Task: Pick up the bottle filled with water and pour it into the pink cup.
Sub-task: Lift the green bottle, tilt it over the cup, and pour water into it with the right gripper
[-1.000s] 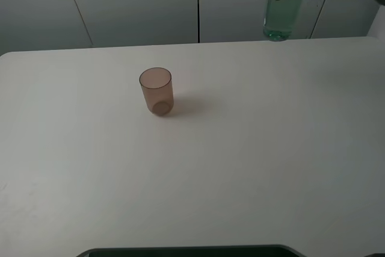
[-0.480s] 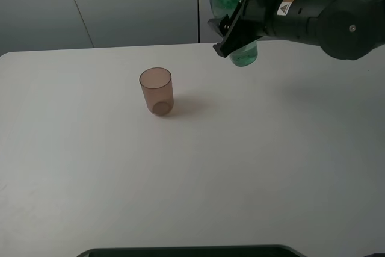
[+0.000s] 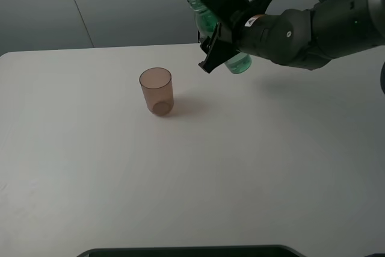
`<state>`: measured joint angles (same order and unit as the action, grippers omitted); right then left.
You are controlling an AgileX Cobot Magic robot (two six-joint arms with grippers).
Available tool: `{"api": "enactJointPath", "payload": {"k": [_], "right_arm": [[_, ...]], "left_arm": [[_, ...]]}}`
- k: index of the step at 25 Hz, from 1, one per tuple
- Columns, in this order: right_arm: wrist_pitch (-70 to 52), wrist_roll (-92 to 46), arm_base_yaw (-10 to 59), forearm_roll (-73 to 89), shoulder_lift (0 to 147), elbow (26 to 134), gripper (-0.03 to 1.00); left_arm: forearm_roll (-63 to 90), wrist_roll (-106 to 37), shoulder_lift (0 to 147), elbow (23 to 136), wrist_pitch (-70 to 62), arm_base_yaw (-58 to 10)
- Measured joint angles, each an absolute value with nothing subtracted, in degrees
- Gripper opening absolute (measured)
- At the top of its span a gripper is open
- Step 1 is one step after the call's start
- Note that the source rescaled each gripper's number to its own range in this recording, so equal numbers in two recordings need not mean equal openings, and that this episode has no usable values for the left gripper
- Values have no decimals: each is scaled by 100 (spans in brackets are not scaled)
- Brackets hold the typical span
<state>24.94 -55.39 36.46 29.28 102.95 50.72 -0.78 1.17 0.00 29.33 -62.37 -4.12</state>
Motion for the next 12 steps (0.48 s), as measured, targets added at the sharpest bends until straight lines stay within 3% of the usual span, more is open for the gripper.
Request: {"api": "enactJointPath", "payload": {"k": [12], "right_arm": [[2824, -8380, 3927, 4316, 10673, 5574, 0]], "left_arm": [[-488, 117, -10, 2933, -6237, -412]]}}
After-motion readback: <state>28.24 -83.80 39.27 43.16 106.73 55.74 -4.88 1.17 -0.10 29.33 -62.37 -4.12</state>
